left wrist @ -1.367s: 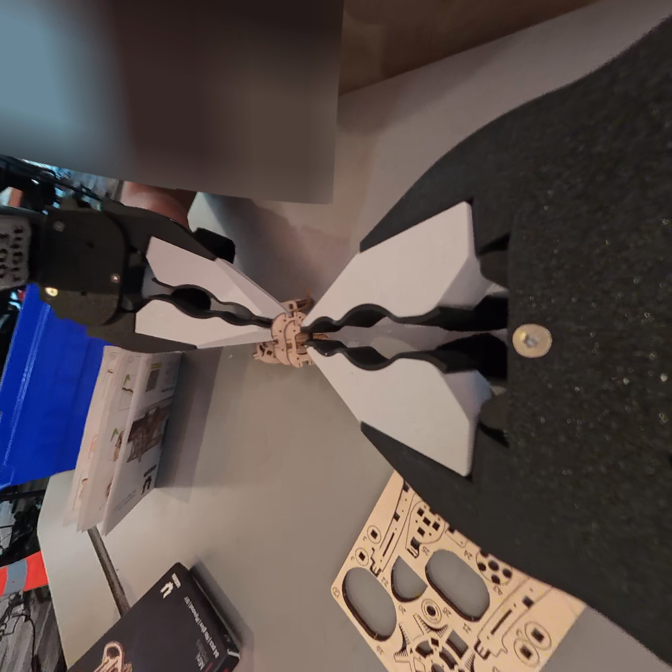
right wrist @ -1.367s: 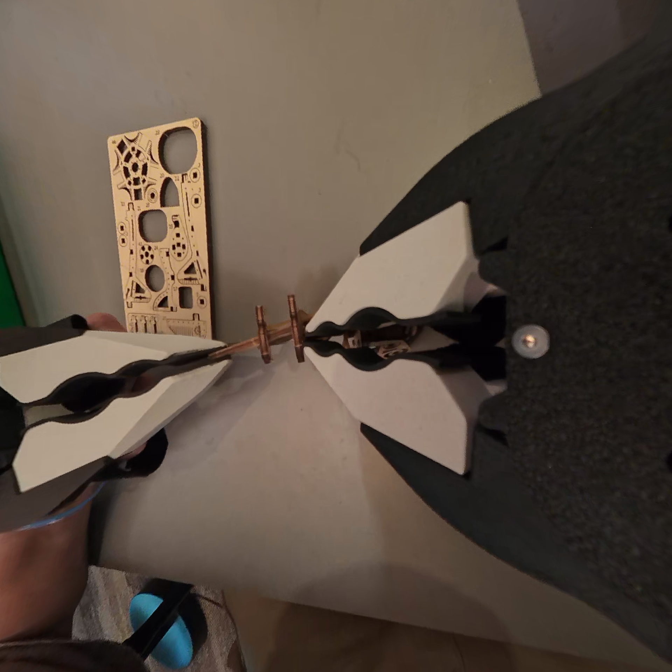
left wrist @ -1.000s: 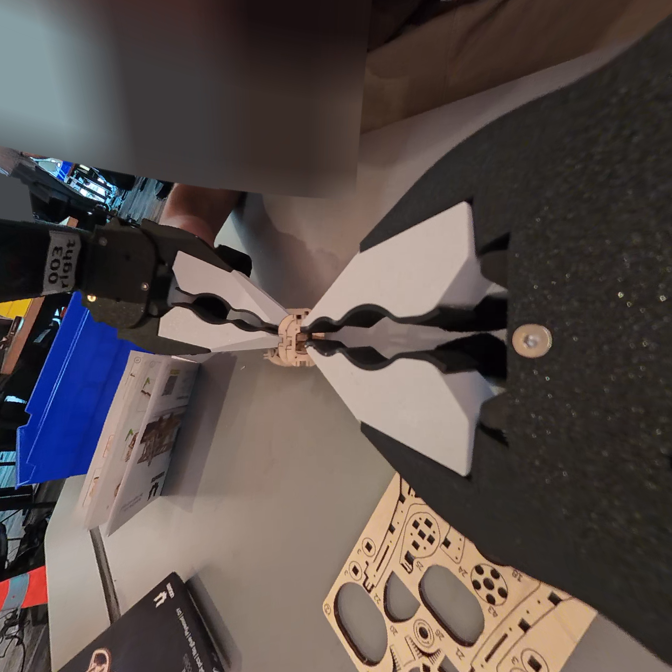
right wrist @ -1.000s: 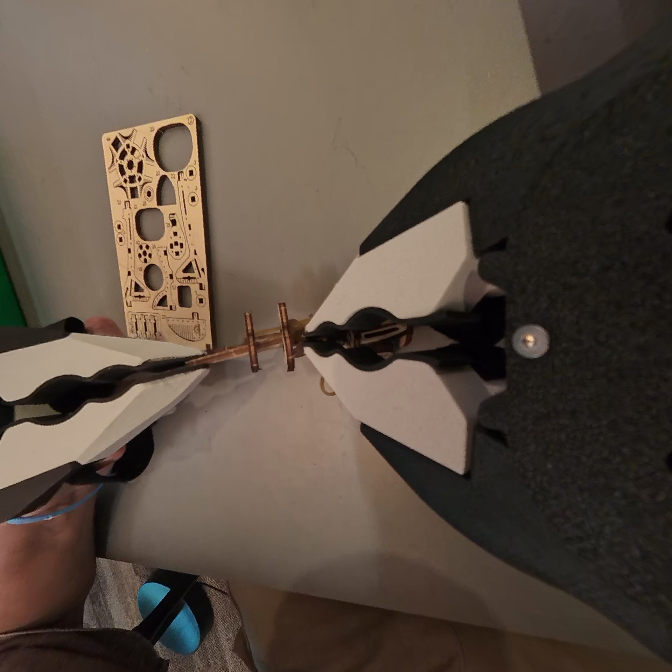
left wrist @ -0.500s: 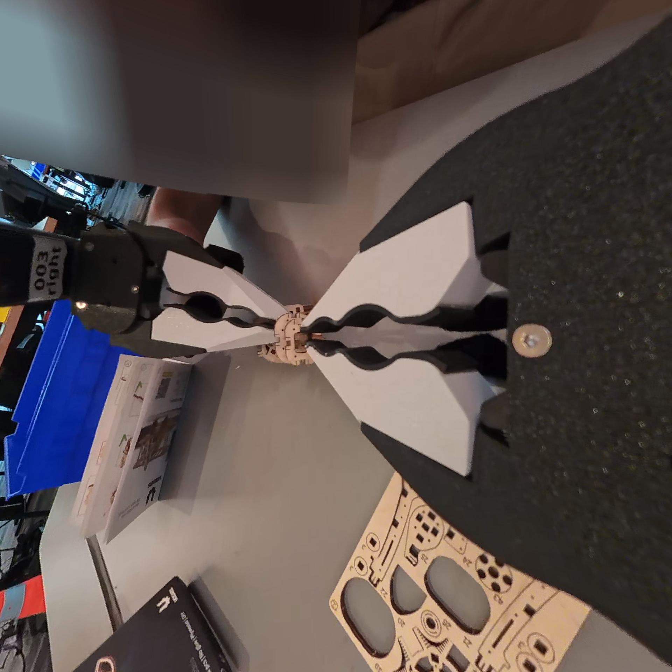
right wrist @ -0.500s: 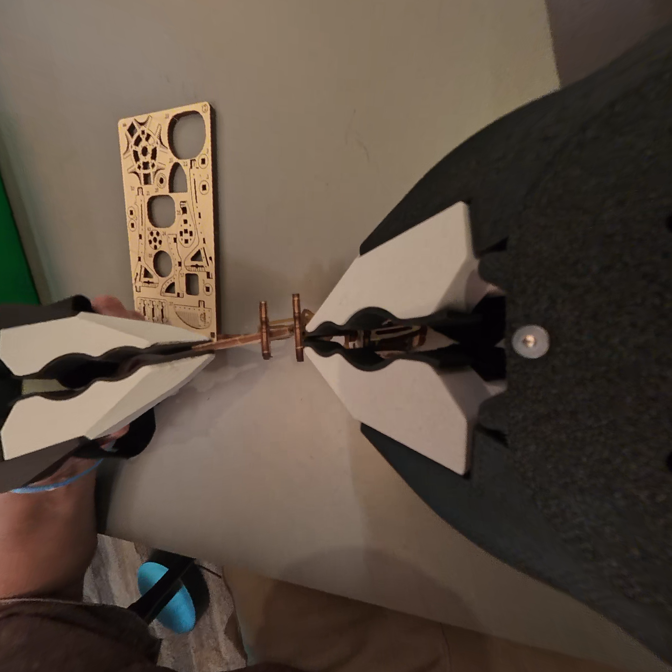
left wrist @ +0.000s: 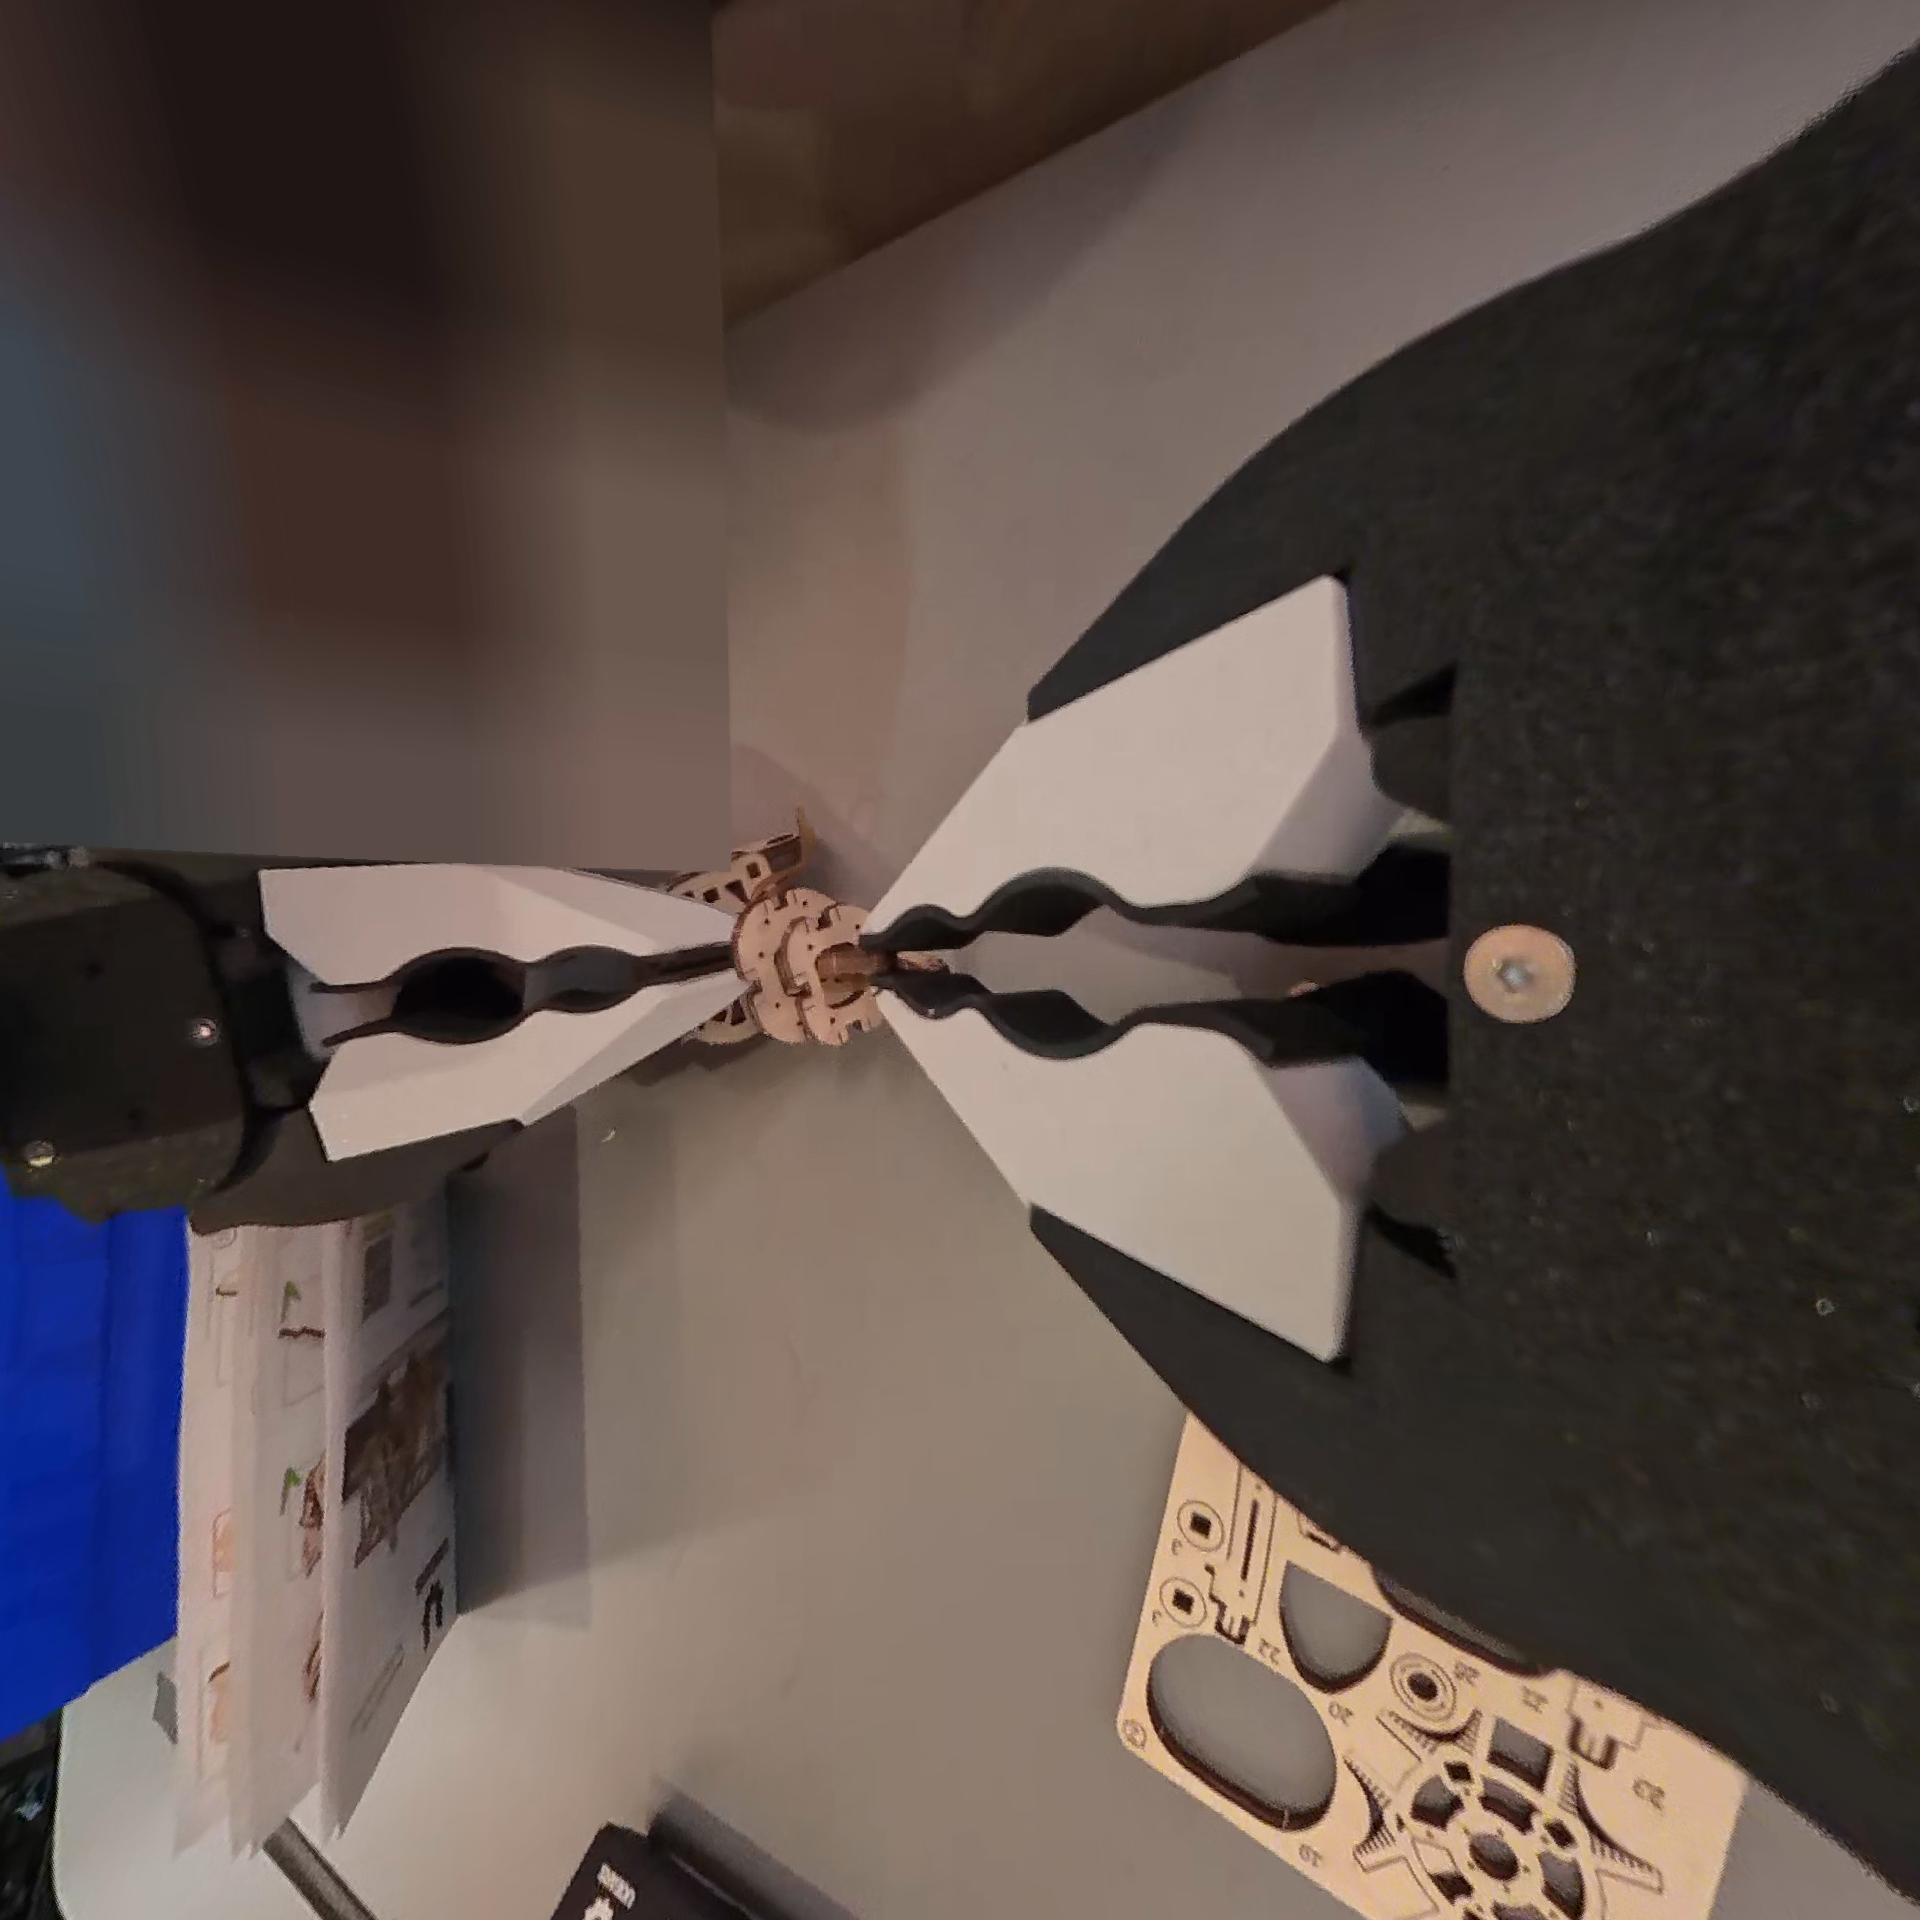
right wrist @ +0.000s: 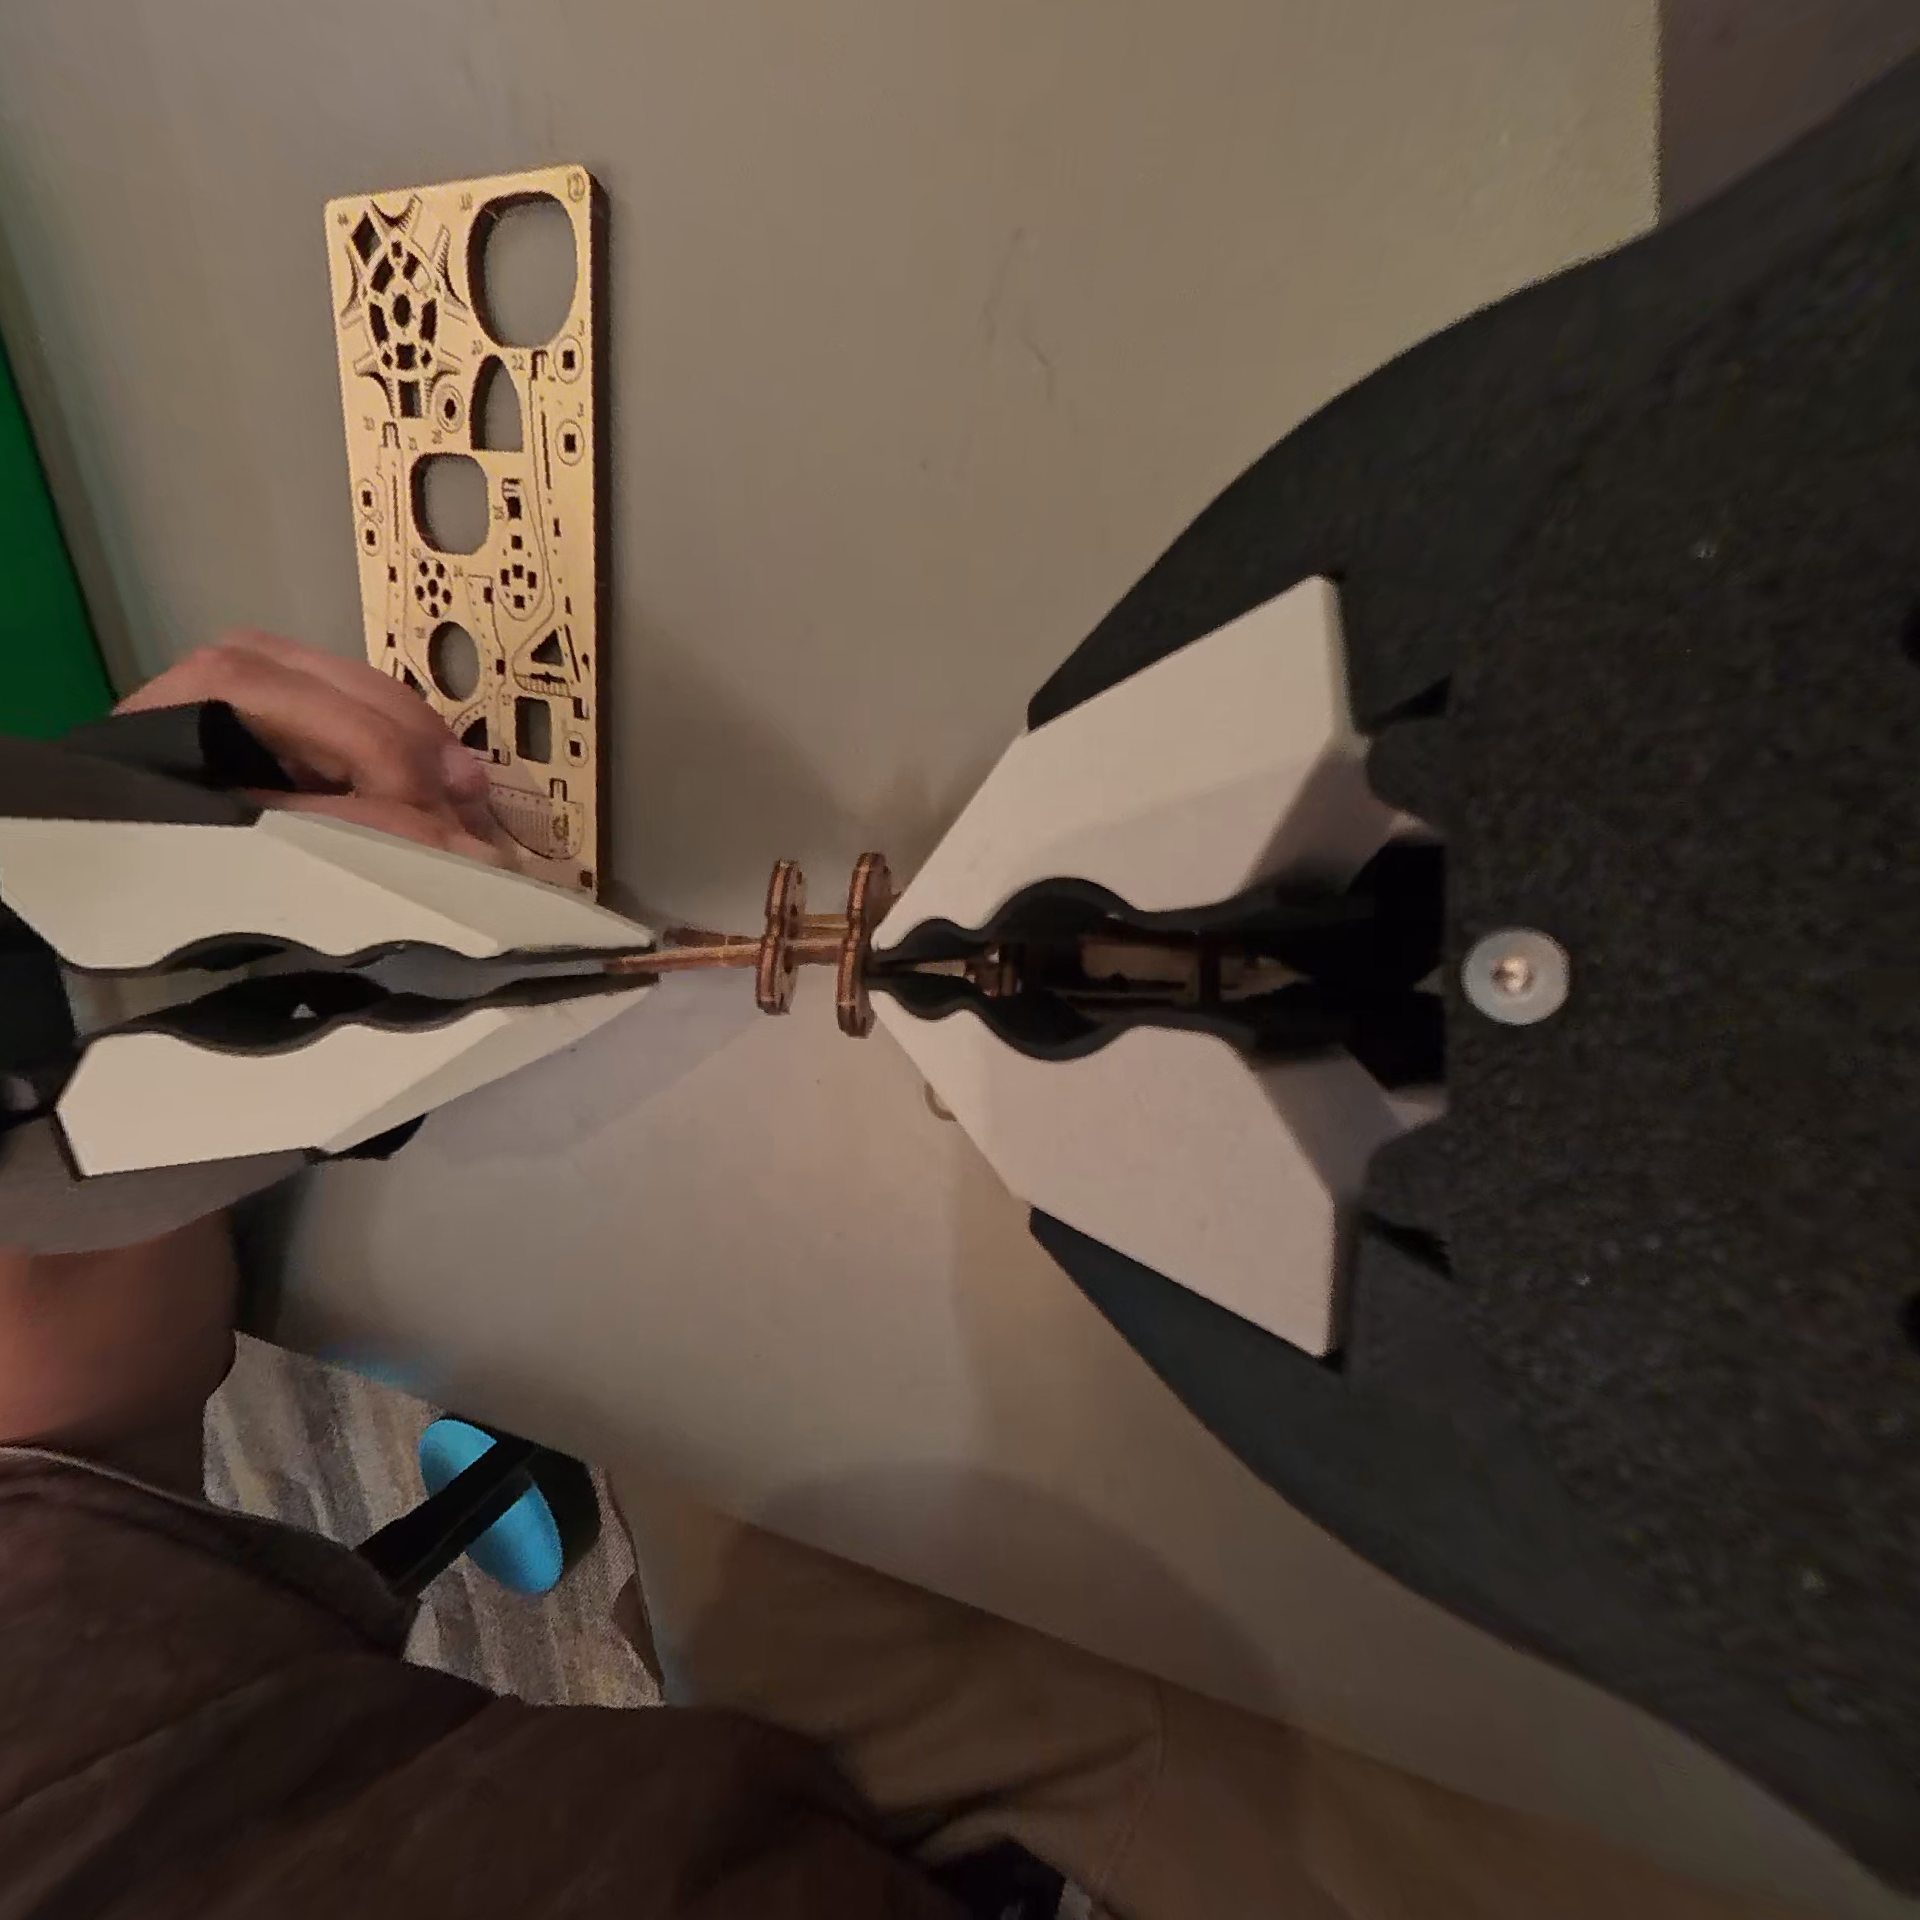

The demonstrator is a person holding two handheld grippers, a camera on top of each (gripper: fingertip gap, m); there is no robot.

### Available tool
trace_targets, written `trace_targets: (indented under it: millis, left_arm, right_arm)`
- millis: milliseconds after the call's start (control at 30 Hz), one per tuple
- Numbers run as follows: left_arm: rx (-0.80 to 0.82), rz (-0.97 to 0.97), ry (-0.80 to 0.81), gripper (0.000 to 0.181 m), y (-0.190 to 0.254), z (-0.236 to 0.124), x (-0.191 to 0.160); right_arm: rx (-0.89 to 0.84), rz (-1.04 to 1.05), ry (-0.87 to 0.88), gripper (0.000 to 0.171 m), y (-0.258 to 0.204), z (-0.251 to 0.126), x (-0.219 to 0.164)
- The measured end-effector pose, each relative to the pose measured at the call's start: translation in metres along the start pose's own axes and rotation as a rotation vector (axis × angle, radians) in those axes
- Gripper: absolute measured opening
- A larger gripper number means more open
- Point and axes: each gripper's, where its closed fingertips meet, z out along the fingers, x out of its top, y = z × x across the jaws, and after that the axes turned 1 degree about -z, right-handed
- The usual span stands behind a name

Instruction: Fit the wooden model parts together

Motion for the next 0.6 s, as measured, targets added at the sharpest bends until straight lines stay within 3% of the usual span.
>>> trace_targets:
  millis: [333, 600]
  left_arm:
    - [-0.023, -0.004, -0.007, 0.000, -0.003, 0.009, 0.001]
    - [-0.034, 0.003, 0.052, 0.000, 0.001, 0.008, 0.004]
  right_arm:
    - [0.014, 0.006, -0.078, 0.000, -0.005, 0.000, -0.010]
    - [0.004, 0.164, -0.141, 0.000, -0.007, 0.001, -0.011]
